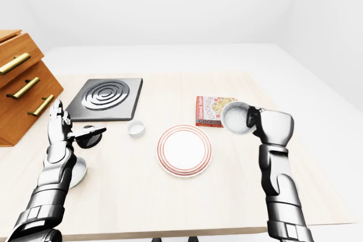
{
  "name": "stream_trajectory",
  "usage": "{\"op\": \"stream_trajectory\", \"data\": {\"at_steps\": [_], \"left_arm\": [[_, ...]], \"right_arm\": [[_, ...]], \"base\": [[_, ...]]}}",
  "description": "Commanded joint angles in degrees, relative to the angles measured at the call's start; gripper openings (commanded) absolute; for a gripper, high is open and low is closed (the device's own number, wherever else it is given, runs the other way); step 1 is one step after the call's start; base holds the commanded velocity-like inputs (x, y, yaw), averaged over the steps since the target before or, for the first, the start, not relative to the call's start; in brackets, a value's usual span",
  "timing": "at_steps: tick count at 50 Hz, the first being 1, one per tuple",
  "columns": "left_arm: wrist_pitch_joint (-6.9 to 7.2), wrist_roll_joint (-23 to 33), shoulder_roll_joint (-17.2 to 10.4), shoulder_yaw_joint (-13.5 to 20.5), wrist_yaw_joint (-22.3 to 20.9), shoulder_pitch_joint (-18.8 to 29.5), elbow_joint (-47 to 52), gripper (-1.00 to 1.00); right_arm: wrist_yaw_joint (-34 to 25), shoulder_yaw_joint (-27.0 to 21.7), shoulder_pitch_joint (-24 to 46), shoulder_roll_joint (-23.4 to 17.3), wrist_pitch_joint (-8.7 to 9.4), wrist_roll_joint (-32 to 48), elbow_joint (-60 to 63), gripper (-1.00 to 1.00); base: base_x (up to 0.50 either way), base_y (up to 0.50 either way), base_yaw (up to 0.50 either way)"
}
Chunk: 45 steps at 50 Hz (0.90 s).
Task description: Pick the akita bowl next to the plate and place it on the plate.
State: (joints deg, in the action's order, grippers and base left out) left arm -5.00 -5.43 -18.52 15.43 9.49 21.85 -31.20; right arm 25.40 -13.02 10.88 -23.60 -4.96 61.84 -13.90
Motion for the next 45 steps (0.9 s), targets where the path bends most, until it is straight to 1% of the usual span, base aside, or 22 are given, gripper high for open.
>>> {"op": "stream_trajectory", "data": {"at_steps": [1,4,5,8,10,13,14,19,20,23,25,29,40,45], "left_arm": [[0.00,0.1,0.0,0.0,0.0,-0.2,0.6,1.00],[0.00,0.1,0.0,0.1,-0.1,-0.2,0.2,1.00],[0.00,0.1,0.0,0.1,-0.1,-0.1,0.1,1.00],[0.00,0.1,0.0,0.1,-0.1,-0.2,0.3,1.00],[0.00,0.1,0.0,0.1,0.0,-0.1,0.3,1.00],[0.00,0.1,0.0,0.1,0.0,-0.2,0.6,1.00],[0.00,0.1,0.0,0.1,0.0,-0.2,0.5,1.00],[0.00,0.0,-0.1,0.0,-0.1,0.1,0.1,1.00],[0.00,0.0,-0.1,0.1,-0.1,0.0,0.5,1.00],[0.00,-0.1,-0.1,0.1,-0.1,-0.1,0.9,1.00],[0.00,-0.1,-0.1,0.2,-0.2,0.1,0.0,1.00],[0.00,-0.2,-0.2,0.3,-0.1,0.0,1.2,1.00],[0.00,-0.1,-0.2,0.2,-0.1,0.3,-0.1,1.00],[0.00,-0.2,-0.1,0.2,-0.1,-0.2,1.1,1.00]], "right_arm": [[-12.1,-6.9,-3.6,5.0,-0.04,-21.7,20.3,-1.00],[-15.9,-6.8,-4.2,6.4,-0.04,-23.1,24.4,-1.00],[-16.1,-6.9,-4.2,6.6,-0.04,-23.1,24.5,-1.00],[-19.3,-6.5,-4.1,7.8,-0.04,-25.0,27.7,-1.00],[-19.9,-6.4,-3.9,8.0,-0.04,-25.1,28.2,-1.00],[-22.0,-5.2,-3.4,9.1,-0.04,-26.1,30.7,-1.00],[-22.5,-3.8,-4.7,10.1,-0.04,-25.6,31.1,-1.00],[-22.3,-1.4,-5.7,12.5,-0.04,-23.1,31.7,-1.00],[-23.2,-0.5,-5.4,13.1,-0.04,-23.3,32.8,-1.00],[-23.5,0.7,-5.2,13.7,-0.04,-22.9,33.6,-1.00],[-23.2,2.3,-5.1,14.5,-0.04,-21.6,33.4,-1.00],[-22.2,4.8,-5.6,15.7,-0.04,-20.0,32.1,-1.00],[-20.7,8.8,-5.4,17.4,-0.04,-17.5,30.0,-1.00],[-19.8,10.2,-5.3,17.9,-0.04,-16.7,27.5,-1.00]], "base": [[0.00,0.00,0.00],[0.00,0.00,0.00],[0.00,0.00,0.00],[0.00,0.00,0.00],[0.00,0.00,0.00],[0.00,0.00,0.00],[0.00,0.00,0.00],[0.00,0.00,0.00],[0.00,0.00,0.00],[0.00,0.00,0.00],[0.00,0.00,0.00],[0.00,0.00,0.00],[0.00,0.00,0.00],[0.00,0.00,0.00]]}}
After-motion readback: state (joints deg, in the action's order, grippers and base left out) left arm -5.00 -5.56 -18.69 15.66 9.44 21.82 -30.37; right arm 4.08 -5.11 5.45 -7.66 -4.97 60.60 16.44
